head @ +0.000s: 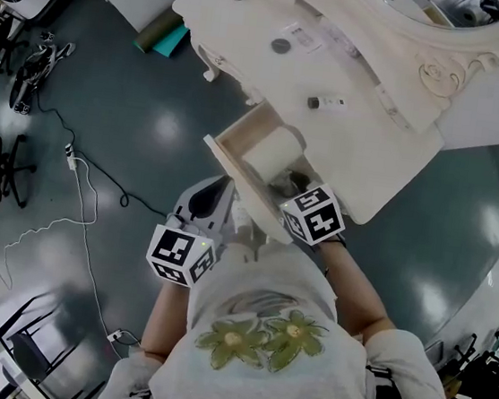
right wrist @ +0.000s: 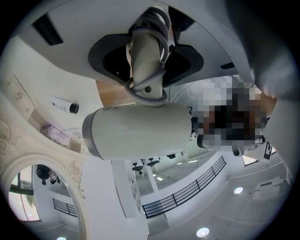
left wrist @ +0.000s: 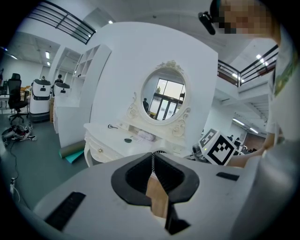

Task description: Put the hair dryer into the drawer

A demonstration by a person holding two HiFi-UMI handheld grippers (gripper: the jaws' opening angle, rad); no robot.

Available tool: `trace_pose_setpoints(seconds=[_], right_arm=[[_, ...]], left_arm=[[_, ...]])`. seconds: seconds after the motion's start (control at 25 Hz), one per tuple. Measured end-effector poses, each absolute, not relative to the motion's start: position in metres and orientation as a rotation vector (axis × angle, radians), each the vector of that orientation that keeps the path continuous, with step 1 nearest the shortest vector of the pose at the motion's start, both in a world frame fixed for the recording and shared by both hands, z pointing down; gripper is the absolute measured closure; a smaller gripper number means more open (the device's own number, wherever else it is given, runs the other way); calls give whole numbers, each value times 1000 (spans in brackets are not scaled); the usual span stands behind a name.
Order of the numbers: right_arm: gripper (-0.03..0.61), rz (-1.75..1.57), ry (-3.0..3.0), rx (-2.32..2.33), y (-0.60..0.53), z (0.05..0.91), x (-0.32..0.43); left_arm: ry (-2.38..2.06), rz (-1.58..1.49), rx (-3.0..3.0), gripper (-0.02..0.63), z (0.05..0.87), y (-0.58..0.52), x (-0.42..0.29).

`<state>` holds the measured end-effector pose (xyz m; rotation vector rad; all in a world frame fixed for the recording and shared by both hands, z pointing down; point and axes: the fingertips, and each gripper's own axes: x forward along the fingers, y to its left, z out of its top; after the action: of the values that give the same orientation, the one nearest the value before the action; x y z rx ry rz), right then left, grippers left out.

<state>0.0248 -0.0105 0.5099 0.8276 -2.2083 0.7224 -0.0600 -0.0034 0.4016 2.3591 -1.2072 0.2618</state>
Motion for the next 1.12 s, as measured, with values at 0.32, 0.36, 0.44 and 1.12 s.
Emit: trace_pose_setpoints(seconds=[0.32,0.36,0.44,1.12], right_arm=[[359,743,-2184,815,-11,521,21],[359,744,-2184,814,-11,523,21],[359,745,-2181,812,-12,526,20],[359,777,-2128,765,-21,555,15]], left_arm=[[-1216,264,2328,591,408,1,-68],[-1217,266,2326,591,409,1,-69],[-1221,271,2321,591,411,1,-71],[-1227,261,2270,591,420,-4,-81]])
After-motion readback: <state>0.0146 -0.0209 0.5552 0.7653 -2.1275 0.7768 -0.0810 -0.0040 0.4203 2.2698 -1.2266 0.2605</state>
